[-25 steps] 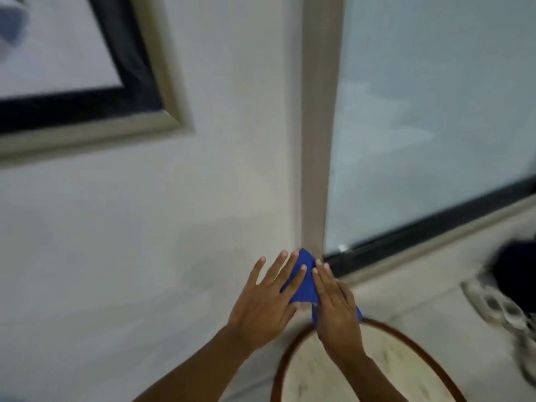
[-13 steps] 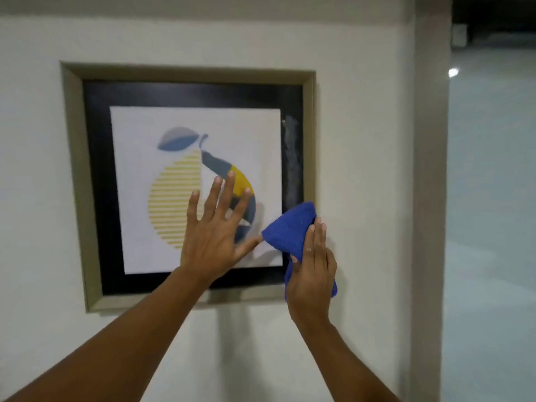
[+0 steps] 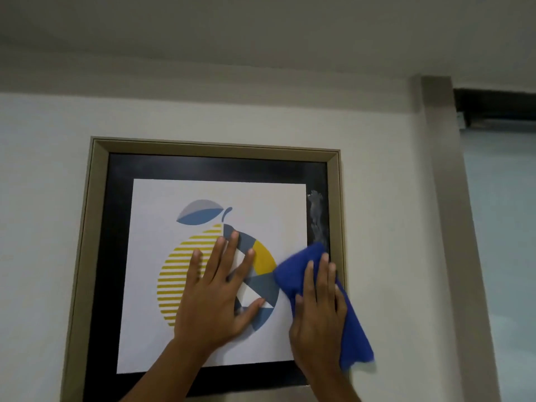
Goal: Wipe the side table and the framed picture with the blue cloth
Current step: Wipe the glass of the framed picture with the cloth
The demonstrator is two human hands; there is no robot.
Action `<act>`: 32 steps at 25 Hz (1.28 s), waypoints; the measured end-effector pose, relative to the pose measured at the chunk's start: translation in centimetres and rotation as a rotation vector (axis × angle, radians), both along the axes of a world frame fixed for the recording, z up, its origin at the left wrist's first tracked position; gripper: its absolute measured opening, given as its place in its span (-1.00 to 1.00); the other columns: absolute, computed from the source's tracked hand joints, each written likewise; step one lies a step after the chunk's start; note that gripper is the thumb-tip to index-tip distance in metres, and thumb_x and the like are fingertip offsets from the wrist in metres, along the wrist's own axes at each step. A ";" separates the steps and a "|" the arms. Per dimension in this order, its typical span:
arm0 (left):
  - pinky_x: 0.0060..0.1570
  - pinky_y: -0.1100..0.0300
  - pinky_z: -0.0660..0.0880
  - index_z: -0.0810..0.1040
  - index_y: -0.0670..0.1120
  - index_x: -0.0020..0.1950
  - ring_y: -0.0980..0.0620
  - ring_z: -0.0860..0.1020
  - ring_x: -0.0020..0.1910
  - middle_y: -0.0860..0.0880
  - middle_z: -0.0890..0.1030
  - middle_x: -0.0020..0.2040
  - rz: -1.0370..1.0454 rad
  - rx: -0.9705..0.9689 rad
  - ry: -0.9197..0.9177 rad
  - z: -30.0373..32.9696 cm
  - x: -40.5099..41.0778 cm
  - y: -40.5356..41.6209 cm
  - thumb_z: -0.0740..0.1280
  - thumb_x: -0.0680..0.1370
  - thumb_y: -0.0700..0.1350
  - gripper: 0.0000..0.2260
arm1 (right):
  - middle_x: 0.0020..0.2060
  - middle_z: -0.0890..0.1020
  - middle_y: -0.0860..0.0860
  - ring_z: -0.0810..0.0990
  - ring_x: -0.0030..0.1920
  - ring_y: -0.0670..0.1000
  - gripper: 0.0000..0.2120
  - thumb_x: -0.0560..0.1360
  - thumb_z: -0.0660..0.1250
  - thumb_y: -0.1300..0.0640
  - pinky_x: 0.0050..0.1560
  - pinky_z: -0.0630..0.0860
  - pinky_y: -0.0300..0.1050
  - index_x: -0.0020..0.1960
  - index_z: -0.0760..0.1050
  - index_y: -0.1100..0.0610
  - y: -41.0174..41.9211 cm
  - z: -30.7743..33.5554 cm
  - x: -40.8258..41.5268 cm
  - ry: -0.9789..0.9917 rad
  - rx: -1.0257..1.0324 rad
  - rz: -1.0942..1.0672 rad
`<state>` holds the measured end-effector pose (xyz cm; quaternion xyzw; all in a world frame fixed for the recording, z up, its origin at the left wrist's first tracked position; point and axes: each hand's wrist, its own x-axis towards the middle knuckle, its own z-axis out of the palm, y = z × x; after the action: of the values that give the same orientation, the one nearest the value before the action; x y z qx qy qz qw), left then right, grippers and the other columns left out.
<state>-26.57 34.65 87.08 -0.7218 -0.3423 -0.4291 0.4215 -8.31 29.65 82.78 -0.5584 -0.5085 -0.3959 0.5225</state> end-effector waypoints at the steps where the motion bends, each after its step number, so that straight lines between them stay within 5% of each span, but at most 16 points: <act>1: 0.53 -0.27 0.00 0.11 0.03 0.62 -0.17 0.03 0.62 -0.11 0.05 0.66 -0.002 -0.005 0.001 0.1 0.0 -0.1 0.09 0.53 0.41 -0.24 | 0.54 0.14 0.16 0.17 0.50 0.20 -0.42 0.58 0.05 0.05 0.35 0.33 0.16 0.56 0.03 0.19 -0.1 2.6 0.0 0.008 0.014 -0.001; 7: 0.55 -0.24 -0.07 0.13 0.04 0.62 -0.14 0.01 0.63 -0.08 0.06 0.66 -0.012 -0.025 -0.005 0.0 0.1 0.1 0.12 0.51 0.41 -0.24 | 0.55 0.12 0.10 0.09 0.54 0.07 -0.45 0.63 -0.03 -0.03 0.46 0.13 0.05 0.55 0.08 0.19 -0.1 16.0 0.7 0.000 0.086 0.000; 12: 0.53 -0.27 -0.01 0.12 0.04 0.62 -0.15 0.02 0.63 -0.09 0.07 0.65 -0.023 -0.034 -0.008 0.1 0.2 -0.1 0.08 0.53 0.42 -0.24 | 0.56 0.06 0.06 0.16 0.51 0.15 -0.39 0.62 -0.08 -0.10 0.46 0.06 0.02 0.56 -0.05 0.20 1.1 0.6 -0.7 0.103 0.049 -0.004; 16: 0.52 -0.26 0.00 0.16 0.02 0.61 -0.16 0.02 0.62 -0.10 0.10 0.64 -0.032 -0.037 -0.005 0.2 0.2 -0.2 0.08 0.53 0.41 -0.24 | 0.56 -0.23 -0.01 -0.21 0.54 0.00 -0.34 0.58 -0.33 -0.19 0.46 -0.18 -0.08 0.56 -0.25 0.14 1.2 -5.8 -0.4 0.081 -0.035 0.007; 20: 0.53 -0.24 -0.02 0.17 0.03 0.61 -0.15 0.01 0.62 -0.11 0.11 0.64 -0.036 -0.054 0.004 0.1 0.0 -0.1 0.08 0.52 0.42 -0.24 | 0.56 0.06 0.08 0.13 0.53 0.12 -0.35 0.60 -0.08 -0.15 0.44 0.13 0.06 0.57 -0.04 0.19 0.8 4.5 0.4 0.020 -0.002 -0.032; 24: 0.54 -0.21 -0.06 0.16 0.04 0.61 -0.14 0.00 0.63 -0.09 0.10 0.65 -0.040 -0.045 -0.003 0.1 0.0 -0.1 0.08 0.53 0.42 -0.25 | 0.56 0.07 0.07 0.04 0.55 0.07 -0.39 0.61 0.01 -0.08 0.49 0.06 0.04 0.57 0.00 0.16 0.3 15.0 0.6 0.002 0.044 0.004; 29: 0.54 -0.22 -0.05 0.16 0.03 0.61 -0.14 -0.02 0.63 -0.09 0.07 0.65 -0.040 -0.037 0.005 0.1 0.1 0.0 0.07 0.53 0.41 -0.26 | 0.48 0.26 0.22 0.35 0.42 0.22 -0.36 0.61 -0.09 -0.16 0.44 0.11 0.03 0.54 0.10 0.23 0.3 2.2 -0.8 0.092 0.014 -0.018; 32: 0.53 -0.24 -0.03 0.14 0.02 0.61 -0.15 -0.02 0.63 -0.11 0.07 0.65 -0.041 -0.033 0.008 0.1 0.0 -0.2 0.07 0.54 0.40 -0.25 | 0.54 -0.03 0.23 0.00 0.52 0.21 -0.32 0.60 -0.32 -0.20 0.47 -0.17 -0.08 0.56 -0.20 0.22 -0.6 -5.4 -0.6 -0.061 -0.072 -0.071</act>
<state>-26.56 34.45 87.17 -0.7374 -0.3325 -0.4289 0.4020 -8.91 29.05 77.33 -0.5822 -0.5182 -0.4124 0.4717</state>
